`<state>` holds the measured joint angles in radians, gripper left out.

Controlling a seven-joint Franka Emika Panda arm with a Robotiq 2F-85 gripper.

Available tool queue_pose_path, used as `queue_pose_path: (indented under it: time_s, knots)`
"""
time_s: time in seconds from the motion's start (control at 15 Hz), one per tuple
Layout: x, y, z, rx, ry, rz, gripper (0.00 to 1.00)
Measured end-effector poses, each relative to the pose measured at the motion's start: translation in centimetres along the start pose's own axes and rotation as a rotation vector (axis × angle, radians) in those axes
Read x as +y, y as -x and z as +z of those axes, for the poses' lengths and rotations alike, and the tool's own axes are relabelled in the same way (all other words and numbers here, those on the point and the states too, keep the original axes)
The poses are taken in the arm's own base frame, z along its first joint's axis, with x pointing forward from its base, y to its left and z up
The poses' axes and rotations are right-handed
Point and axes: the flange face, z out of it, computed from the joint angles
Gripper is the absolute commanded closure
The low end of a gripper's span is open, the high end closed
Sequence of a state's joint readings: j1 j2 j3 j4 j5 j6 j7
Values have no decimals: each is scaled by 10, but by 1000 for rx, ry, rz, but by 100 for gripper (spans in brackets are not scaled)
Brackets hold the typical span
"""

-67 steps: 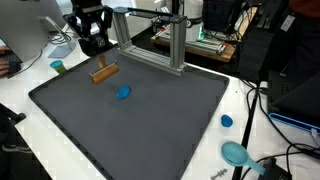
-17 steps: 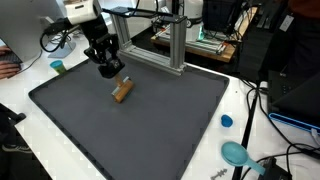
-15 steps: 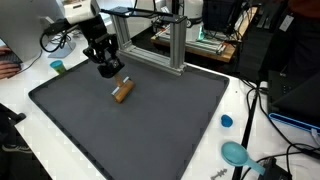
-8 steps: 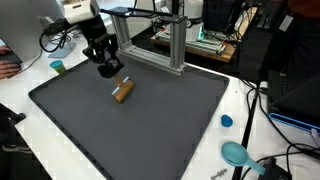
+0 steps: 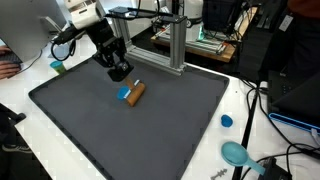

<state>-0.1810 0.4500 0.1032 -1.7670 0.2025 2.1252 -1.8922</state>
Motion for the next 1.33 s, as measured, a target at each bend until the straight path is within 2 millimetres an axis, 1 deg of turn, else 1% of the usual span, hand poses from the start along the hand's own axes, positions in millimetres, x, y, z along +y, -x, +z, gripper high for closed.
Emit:
queue_pose_path:
  time_s: [0.07,0.13,0.33,0.4,0.47,0.53,0.6,0.67,0.8,1.13,1.33]
  knots:
    - [0,-1,-6,4,11,7,79]
    - [0,-3,-18,4,31,12,79]
    - [-9,-11,-78,-28,106,53,79]
    - [-14,-13,-93,-37,115,69,79]
    - [-18,-15,-103,-47,114,85,79]
    - [-21,-17,-108,-57,108,101,79]
    - [-22,-19,-108,-67,100,116,79]
    - [-22,-21,-103,-75,89,130,79]
    - [-21,-22,-88,-94,84,168,79]
    - [-9,-9,-51,-145,119,248,79]
    - [-7,-1,-31,-159,108,282,79]
